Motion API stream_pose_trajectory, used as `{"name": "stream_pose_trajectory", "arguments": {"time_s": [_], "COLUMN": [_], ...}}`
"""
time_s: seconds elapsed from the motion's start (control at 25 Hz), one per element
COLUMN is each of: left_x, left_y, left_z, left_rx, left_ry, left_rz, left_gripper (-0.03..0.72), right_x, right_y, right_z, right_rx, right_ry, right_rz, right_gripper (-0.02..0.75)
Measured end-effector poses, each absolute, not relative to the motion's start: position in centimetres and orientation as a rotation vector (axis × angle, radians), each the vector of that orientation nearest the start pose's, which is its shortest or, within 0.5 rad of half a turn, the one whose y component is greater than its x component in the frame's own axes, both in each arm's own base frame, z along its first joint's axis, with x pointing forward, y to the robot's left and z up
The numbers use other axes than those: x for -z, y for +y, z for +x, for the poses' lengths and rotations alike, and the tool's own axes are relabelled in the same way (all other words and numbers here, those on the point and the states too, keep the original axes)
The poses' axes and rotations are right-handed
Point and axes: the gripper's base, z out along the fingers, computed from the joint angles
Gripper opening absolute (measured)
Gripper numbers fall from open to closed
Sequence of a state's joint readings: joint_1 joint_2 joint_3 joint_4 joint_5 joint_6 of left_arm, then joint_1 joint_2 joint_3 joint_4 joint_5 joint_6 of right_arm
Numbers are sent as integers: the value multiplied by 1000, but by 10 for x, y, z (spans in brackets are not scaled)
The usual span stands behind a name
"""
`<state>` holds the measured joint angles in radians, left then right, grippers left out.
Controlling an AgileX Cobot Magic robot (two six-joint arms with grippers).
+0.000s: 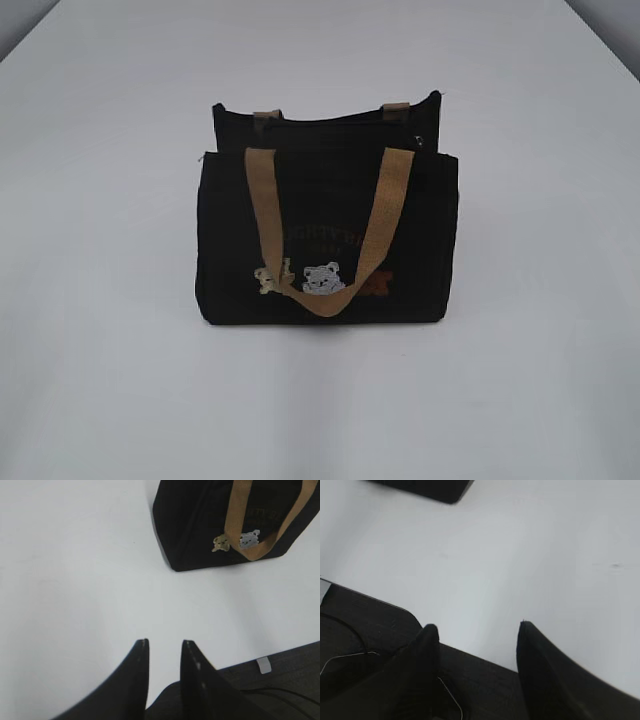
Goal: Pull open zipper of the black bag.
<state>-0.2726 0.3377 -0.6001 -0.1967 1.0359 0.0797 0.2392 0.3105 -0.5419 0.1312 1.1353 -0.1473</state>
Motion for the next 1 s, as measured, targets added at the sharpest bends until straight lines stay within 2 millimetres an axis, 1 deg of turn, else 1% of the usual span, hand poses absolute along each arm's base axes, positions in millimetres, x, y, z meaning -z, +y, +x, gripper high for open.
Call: {"name": "stream_pose_trajectory", "arguments": {"time_s": [0.12,0.24,0.28,0.4,0.56,1.0], "left_x": [-299,-289,-288,-285,-285,-285], "left_y": [-11,-2,-2,-6,-6,-7], "left_z": [5,-14,-15,-10,-11,-12], "left_rx": [261,207,210,255,267,282], "left_ry": [2132,2041,2023,2021,1995,1985], "left_rz": [365,348,345,344,341,340], "left_gripper": [156,156,156,156,156,156], "right_x": [-268,-269,-270,-271,-271,-271], "right_y": [16,14,14,12,9,8], "right_z": [22,14,12,4,-8,-8], "right_rx": [-211,-210,-208,-205,-206,-195], "right_ry": [2290,2222,2199,2141,2055,2049], "right_rz": [-441,-435,-435,-432,-421,-418], "right_gripper": [384,362,356,348,347,347]}}
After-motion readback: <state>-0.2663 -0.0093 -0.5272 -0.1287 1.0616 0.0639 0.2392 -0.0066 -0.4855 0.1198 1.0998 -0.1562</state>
